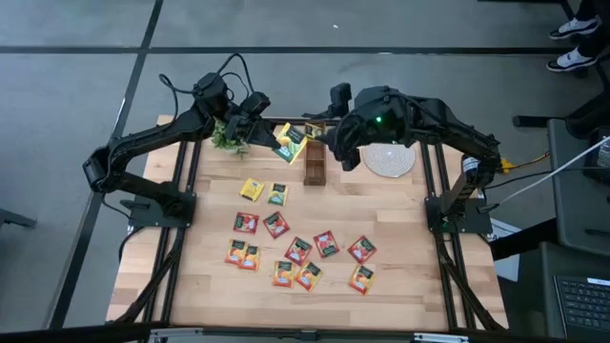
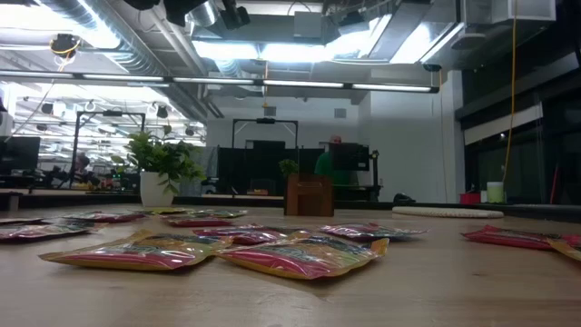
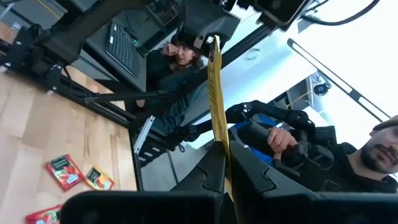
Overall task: Pick & Place Tea
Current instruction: Put the yellow tea bag into the left section of the wooden organizer
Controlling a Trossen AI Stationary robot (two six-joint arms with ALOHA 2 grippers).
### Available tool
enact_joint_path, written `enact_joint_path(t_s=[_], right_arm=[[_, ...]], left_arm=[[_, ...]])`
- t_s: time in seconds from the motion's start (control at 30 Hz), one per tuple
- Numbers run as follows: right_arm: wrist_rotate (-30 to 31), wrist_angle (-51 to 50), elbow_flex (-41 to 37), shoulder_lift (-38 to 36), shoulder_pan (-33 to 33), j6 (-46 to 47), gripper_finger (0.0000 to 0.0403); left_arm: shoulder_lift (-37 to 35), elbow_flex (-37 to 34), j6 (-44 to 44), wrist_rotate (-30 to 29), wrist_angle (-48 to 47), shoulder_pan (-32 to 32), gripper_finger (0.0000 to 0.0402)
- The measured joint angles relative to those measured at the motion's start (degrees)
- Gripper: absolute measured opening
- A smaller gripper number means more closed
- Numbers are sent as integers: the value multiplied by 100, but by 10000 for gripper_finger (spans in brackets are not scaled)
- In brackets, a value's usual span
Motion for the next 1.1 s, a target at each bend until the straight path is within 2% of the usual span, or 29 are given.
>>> enact_joint_path(t_s=[0.33,0.6,0.83,0.97,1.1], right_arm=[[68,49,0,271,301,-853,210],[831,61,0,511,425,-1408,210],[993,68,0,520,425,-1491,202],[1063,107,0,520,450,-1684,144],[1069,190,0,520,526,-1768,36]], left_arm=[[70,0,-40,-141,66,1,8],[153,2,-79,-151,62,-15,8],[153,2,-128,-26,64,-15,8],[153,2,-128,-10,64,-15,8],[153,2,-130,16,64,-16,8]])
